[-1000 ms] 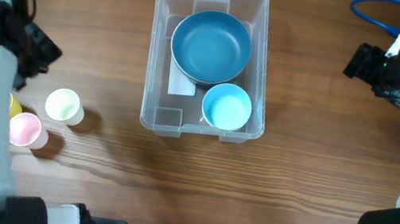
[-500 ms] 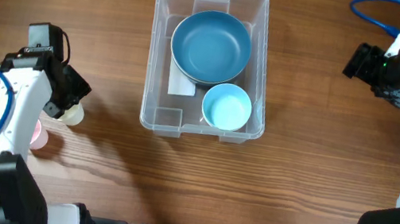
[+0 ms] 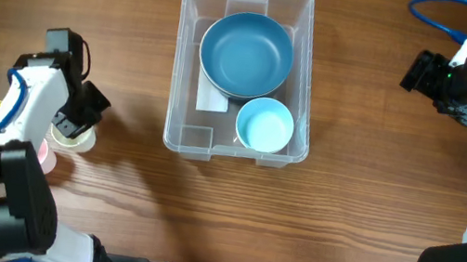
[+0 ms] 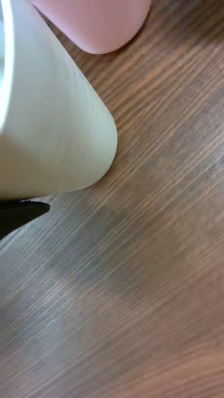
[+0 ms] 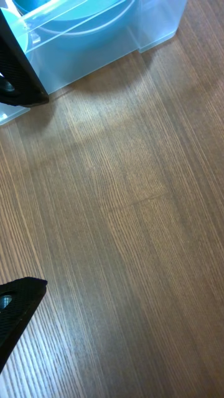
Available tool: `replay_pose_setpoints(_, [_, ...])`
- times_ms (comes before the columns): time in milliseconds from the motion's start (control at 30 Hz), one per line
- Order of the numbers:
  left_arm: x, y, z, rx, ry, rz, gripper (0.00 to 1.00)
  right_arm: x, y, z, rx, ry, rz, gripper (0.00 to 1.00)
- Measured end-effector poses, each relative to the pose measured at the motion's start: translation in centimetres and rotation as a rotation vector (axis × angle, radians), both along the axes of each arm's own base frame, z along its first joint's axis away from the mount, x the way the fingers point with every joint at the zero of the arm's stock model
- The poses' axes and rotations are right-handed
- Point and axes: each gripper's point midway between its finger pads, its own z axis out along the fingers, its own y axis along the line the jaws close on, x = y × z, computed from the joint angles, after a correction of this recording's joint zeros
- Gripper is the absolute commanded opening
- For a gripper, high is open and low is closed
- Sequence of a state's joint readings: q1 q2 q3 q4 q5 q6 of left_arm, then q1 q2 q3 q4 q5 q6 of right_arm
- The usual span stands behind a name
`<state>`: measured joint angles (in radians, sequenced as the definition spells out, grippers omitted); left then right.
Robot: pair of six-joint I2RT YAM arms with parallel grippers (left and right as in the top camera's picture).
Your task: Pack container
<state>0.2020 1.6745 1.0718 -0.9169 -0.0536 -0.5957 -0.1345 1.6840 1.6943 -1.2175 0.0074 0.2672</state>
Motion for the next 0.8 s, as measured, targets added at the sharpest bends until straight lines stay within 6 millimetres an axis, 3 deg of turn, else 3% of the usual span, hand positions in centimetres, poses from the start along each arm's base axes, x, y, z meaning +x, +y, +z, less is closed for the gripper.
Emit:
replay_pose_setpoints(33, [0.4,-0.3,0.7,0.002,-0.014,-0.018,0.04,0.0,0.0,0.0,0.0,0.0,0.0,0.89])
replay_pose_setpoints(167, [3.5,-3.4,9.3,0.027,-0.183,-0.148,0.04,0.1,0.0,0.0,0.0,-0.003,0.0,0.89])
replay_pose_setpoints(233, [5.5,-8.6,17.3,0.032,-0.382,-0.314,0.04,0.1,0.0,0.0,0.0,-0.002,0.0,0.89])
replay_pose_setpoints(300, [5.7,-13.8,21.2,0.006,-0.499,-0.454,0.04,0.0,0.0,0.0,0.0,-0.002,0.0,0.89])
replay_pose_setpoints(333, [5.2,-17.8,22.6,-0.03,-0.551,-0.563,0.04,0.1,0.0,0.0,0.0,-0.002,0.0,0.89])
replay_pose_setpoints(400, [4.1,-21.6,22.0,-0.06,-0.536,-0.669,0.04,0.0,0.0,0.0,0.0,-0.002,0.0,0.89])
replay_pose_setpoints(467, [3.5,-25.2,19.1,-0.077,-0.448,-0.766,0.04,0.0,0.0,0.0,0.0,-0.002,0.0,0.89])
replay_pose_setpoints(533, [3.5,-26.9,15.5,-0.072,-0.343,-0.807,0.04,0.0,0.0,0.0,0.0,-0.002,0.0,0.89])
replay_pose_setpoints(600, [3.6,-28.1,11.2,-0.065,-0.221,-0.832,0.04,0.0,0.0,0.0,0.0,-0.001,0.0,0.89])
replay_pose_setpoints(767, [3.3,-28.1,3.3,-0.03,0.007,-0.82,0.04,0.0,0.0,0.0,0.0,-0.001,0.0,0.89])
replay_pose_setpoints(800, [3.2,-28.1,2.7,-0.027,0.025,-0.819,0.07,0.0,0.0,0.0,0.0,-0.001,0.0,0.89])
